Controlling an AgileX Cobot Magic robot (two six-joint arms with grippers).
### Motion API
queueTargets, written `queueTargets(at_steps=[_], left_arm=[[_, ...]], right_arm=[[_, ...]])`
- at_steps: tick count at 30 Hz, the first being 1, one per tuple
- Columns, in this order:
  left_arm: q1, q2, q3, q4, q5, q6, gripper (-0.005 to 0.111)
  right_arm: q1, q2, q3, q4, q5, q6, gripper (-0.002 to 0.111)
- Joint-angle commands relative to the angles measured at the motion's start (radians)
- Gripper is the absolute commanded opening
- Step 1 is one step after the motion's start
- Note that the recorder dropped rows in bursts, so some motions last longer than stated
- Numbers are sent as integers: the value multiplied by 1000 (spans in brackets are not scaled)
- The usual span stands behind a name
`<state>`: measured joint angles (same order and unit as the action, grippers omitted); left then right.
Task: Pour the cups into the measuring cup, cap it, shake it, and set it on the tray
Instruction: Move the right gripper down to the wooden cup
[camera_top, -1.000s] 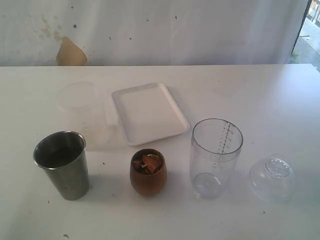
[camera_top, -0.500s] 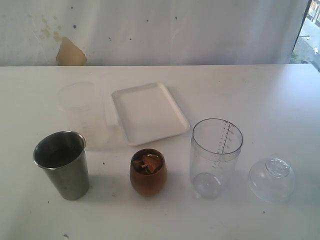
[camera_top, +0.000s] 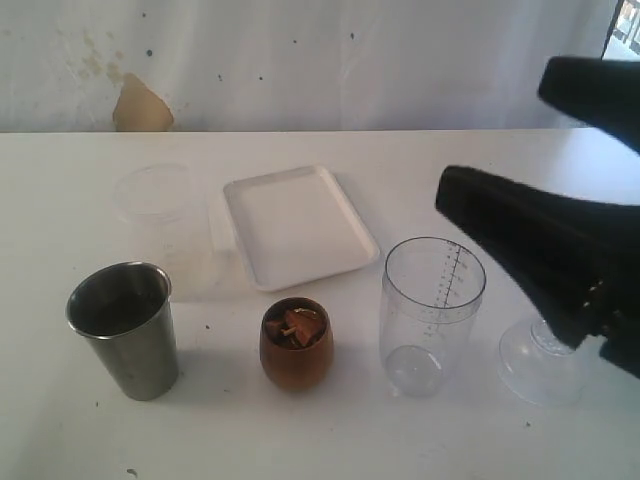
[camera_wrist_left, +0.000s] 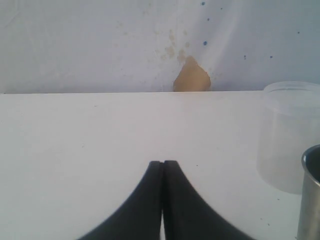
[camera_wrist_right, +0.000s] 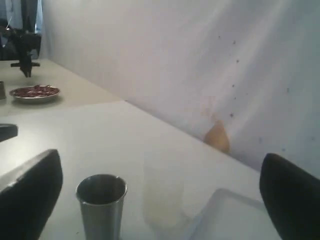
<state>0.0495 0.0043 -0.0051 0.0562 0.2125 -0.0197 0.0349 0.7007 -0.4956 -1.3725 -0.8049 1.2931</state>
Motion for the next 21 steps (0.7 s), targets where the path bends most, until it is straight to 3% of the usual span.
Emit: queueTargets(at_steps=[1,7,14,18,21], left_arm=[[-2,-4,5,4,-10,-1,0],[-2,-4,5,4,-10,-1,0],[-2,-4,5,4,-10,-1,0],[-2,-4,5,4,-10,-1,0],[-2,-4,5,4,-10,-1,0]], right_arm=[[66,73,-6,-67,-3,61,105],[258,183,-8,-112,164,76,105],[559,336,-25,-109,492,71,105],[661,453,-32,0,503,76,105],[670,533,-32,40,503,42,105]])
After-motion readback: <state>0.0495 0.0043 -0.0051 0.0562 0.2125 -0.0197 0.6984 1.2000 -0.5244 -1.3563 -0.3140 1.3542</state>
